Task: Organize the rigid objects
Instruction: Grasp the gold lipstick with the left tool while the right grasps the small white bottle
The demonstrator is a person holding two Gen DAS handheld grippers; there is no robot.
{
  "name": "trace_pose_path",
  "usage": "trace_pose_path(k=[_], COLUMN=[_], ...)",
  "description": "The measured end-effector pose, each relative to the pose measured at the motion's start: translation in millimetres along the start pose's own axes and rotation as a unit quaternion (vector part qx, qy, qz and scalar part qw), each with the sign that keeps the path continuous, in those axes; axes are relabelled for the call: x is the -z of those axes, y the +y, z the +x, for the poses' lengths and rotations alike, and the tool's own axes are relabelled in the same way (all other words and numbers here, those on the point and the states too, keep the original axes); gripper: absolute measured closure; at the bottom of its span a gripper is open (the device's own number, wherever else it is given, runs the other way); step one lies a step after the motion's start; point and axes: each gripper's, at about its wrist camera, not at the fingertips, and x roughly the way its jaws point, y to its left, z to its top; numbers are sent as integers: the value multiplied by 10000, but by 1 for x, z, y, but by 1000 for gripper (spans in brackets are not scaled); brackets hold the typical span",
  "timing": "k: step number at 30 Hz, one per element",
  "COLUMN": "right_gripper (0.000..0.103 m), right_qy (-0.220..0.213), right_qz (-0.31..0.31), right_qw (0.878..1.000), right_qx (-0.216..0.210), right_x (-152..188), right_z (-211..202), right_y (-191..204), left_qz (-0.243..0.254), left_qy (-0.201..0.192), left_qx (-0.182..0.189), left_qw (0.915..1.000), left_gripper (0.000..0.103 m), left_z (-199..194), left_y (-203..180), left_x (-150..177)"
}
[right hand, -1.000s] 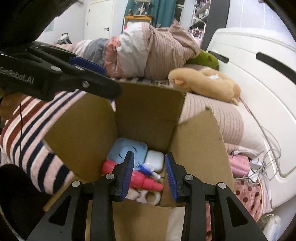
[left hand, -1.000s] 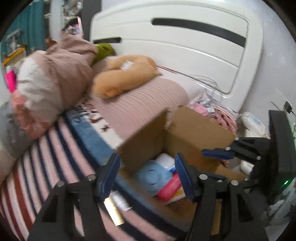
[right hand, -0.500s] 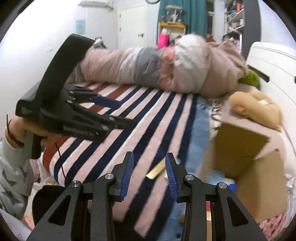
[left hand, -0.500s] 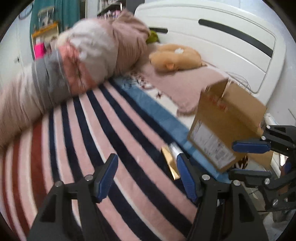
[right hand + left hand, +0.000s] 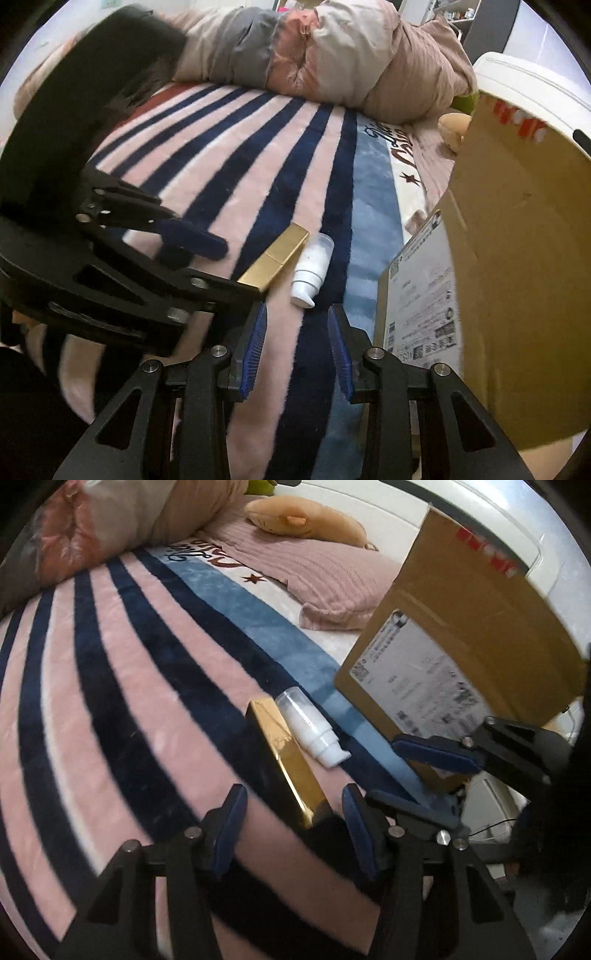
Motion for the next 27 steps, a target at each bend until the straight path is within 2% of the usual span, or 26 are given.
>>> trace_pose_path(k=[1,3,4,7,8,10,11,15,19,22,23,27], right_gripper=[75,75,75,75,75,75,75,72,72,74,80,81], right_qy=[-47,-130,-151,-101,-51,26,44,153,366,316,306,150], right_qz=[-32,3,78,181,244,397,475,556,571,573,566,432], right_qw=[9999,9995,9994,9997,9997,9990,9985,9981,9977,9977,9978,9990], right_qx=[140,276,305,143,0,-214,-258,207,71,150,142,3], right_x=[1,3,2,-1,-3,-8,-11,-16,-22,-26,-27,-26], right_z=[1,1,3,8,12,21,26,44,61,68,70,59], right_y=[1,-1,-4,-6,-7,-7,-7,-9,-11,-13,-13,-8], left_qz=[-12,-58,-71,-86,-60,38,23,-24,-104,-120,-88,-28], left_qy=[-10,-14,-18,5,-5,47,60,-36,-78,-142,-141,-221], left_qx=[-49,-151,-99,-119,-162,-520,-544,-682,-816,-895,-905,-1027], left_qw=[10000,9999,9999,9999,9999,9986,9985,9977,9966,9958,9958,9945], left_gripper=[63,71,80,88,88,88,88,88,87,88,88,88], left_z=[4,10,9,-4,-11,-27,-30,-34,-17,-11,-11,-28], left_y=[-1,-1,0,3,5,8,11,20,21,22,21,21], left_x=[-3,-6,-6,-1,1,11,14,22,19,16,15,18])
